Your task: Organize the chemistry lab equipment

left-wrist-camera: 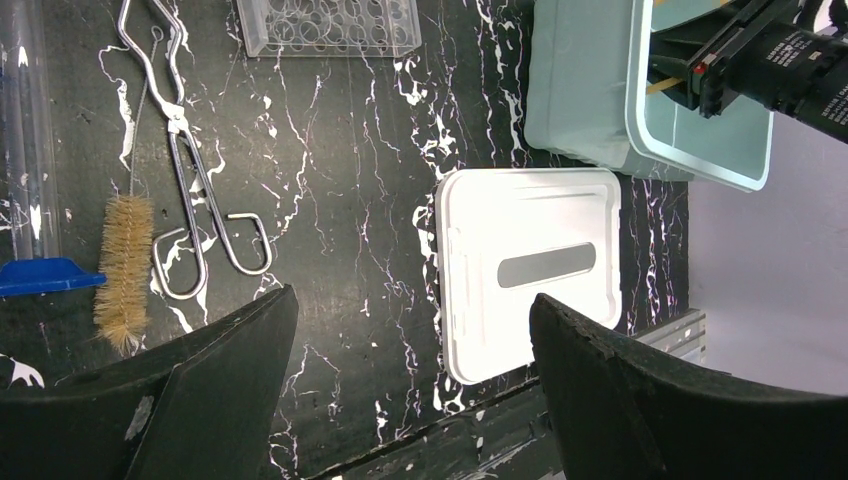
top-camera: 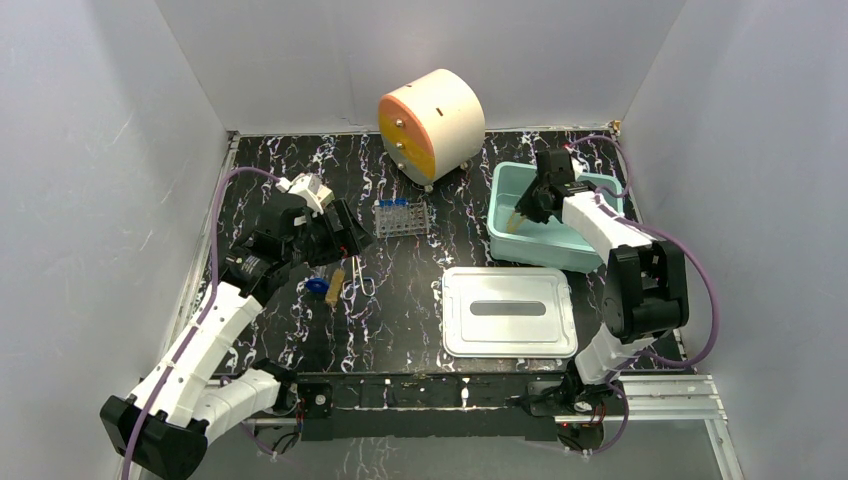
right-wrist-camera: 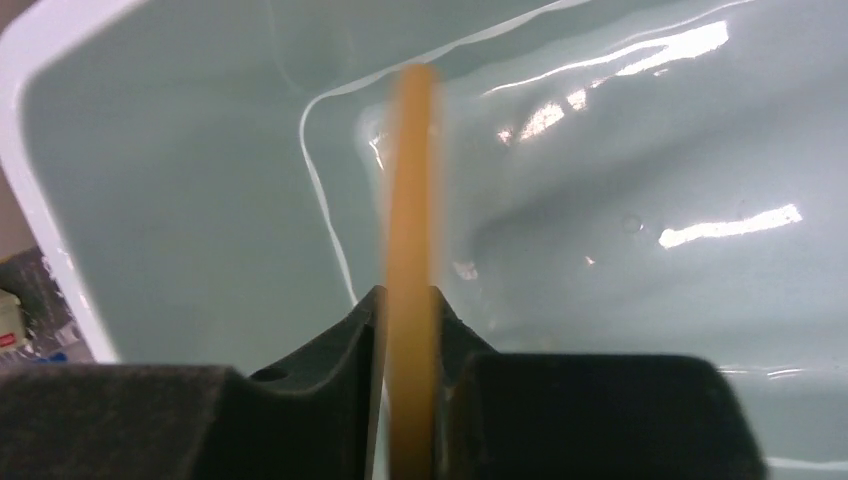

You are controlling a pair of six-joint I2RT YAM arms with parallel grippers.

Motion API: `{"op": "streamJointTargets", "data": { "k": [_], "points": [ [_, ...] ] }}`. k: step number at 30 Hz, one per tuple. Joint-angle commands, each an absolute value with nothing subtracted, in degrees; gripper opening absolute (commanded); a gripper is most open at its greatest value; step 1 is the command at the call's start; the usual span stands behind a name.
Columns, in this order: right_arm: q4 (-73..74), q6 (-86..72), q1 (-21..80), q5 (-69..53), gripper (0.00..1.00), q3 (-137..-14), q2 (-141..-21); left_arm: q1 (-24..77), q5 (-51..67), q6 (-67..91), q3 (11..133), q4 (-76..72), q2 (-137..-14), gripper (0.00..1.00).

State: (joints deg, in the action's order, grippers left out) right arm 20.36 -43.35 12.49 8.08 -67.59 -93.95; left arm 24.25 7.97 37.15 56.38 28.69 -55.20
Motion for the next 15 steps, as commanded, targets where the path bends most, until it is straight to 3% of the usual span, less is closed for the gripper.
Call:
{"op": "streamJointTargets", "data": {
  "k": [1, 9, 15],
  "points": [
    [18.2, -42.5, 11.7, 7.7, 0.32, -69.8, -94.4, 24.4, 9.1, 37.0, 56.6, 28.5, -54.5, 0.85],
    [22.9, -38.3, 11.7, 16.5, 0.57, -71.2, -89.5, 24.4, 9.2, 36.8, 56.4, 28.8, -54.4, 0.85],
    [28.0, -33.9, 11.7, 23.1, 0.65, -72.7, -85.7, 24.4, 9.3, 36.7, 56.1, 28.8, -54.9, 0.85]
  ]
}}
